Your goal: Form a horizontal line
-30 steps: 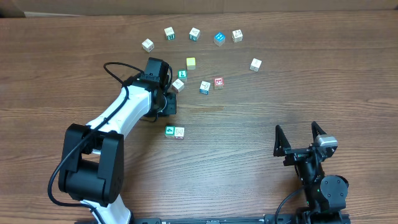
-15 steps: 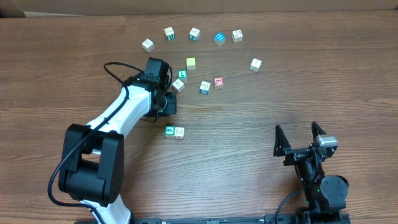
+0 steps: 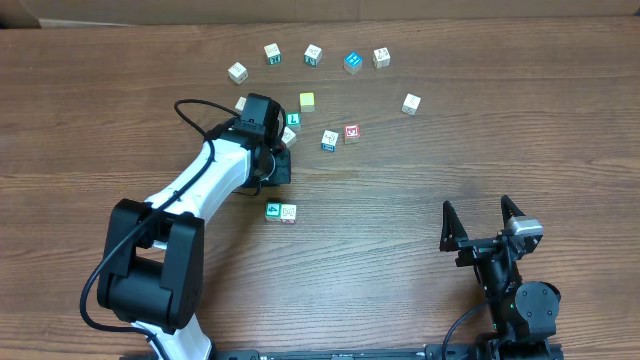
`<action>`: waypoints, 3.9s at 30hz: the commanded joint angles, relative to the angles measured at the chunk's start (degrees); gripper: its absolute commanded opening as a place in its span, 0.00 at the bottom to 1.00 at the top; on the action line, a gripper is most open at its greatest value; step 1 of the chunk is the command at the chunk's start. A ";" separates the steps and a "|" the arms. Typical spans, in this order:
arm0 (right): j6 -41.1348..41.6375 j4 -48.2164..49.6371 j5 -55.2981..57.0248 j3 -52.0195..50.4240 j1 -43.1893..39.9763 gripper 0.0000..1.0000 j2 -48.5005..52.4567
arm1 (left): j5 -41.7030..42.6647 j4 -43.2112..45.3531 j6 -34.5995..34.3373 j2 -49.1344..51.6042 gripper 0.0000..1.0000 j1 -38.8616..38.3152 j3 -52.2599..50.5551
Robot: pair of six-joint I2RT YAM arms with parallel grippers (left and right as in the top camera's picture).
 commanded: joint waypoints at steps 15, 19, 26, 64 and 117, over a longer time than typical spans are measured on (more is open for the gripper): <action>-0.46 0.33 0.07 -0.55 0.33 1.00 -0.57 | -2.93 0.76 -0.61 1.31 0.04 -0.37 -0.20; -0.46 0.33 0.07 -0.55 0.33 1.00 -0.57 | -2.95 0.04 -0.59 1.31 0.04 -0.37 -0.20; -0.46 0.33 0.07 -0.55 0.33 1.00 -0.57 | -2.36 -0.90 -0.59 1.31 0.04 -0.37 -0.20; -0.46 0.33 0.07 -0.55 0.33 1.00 -0.57 | -1.92 -1.29 -0.59 1.31 0.04 -0.37 -0.20; -0.46 0.33 0.07 -0.55 0.33 1.00 -0.57 | -1.88 -7.28 -0.59 1.31 0.04 -0.48 -0.22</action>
